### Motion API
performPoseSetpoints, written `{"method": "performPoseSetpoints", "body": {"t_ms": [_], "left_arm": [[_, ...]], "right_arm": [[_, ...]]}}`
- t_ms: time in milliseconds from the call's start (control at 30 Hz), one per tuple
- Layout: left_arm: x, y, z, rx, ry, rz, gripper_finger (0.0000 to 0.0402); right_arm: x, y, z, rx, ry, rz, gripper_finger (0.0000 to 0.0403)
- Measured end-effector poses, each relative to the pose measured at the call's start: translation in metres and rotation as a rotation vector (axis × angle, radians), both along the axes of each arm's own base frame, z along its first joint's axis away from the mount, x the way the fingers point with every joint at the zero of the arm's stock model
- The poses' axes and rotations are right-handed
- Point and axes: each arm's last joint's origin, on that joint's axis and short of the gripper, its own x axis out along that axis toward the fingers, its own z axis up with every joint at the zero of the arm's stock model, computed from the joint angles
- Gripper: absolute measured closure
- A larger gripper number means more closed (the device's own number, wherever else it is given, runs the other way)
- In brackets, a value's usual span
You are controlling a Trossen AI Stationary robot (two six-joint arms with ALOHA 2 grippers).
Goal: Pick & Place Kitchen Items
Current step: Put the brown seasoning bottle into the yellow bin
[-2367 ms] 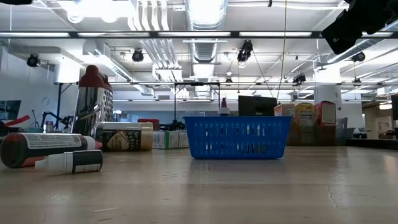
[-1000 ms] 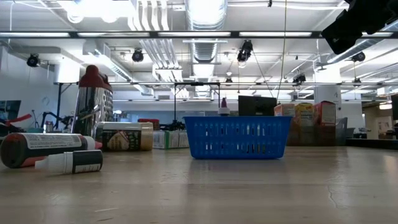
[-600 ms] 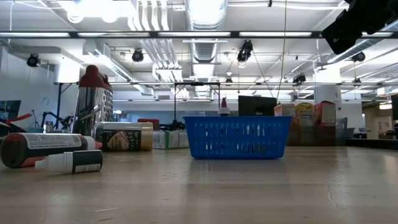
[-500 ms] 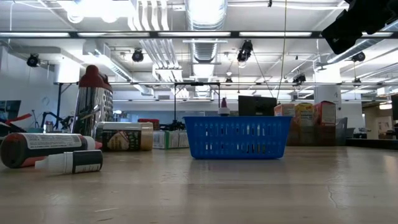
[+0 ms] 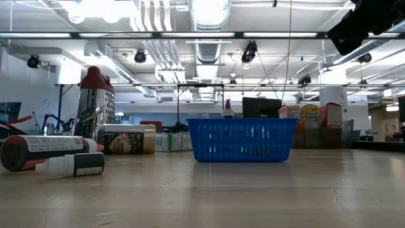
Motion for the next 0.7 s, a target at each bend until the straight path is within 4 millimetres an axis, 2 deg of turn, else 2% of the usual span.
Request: {"method": "performPoseSetpoints", "body": {"t_ms": [333, 700], "left_arm": [[0.002, -0.005, -0.023, 0.035, 0.012, -0.002, 0.0209], [0.004, -0.008, -0.027, 0.035, -0.01, 0.012, 0.0193]], "right_arm": [[0.0, 0.0, 0.0, 0.0, 0.0, 0.0, 0.0394], [0.0, 0.0, 0.0, 0.0, 0.0, 0.001, 0.0394]]}}
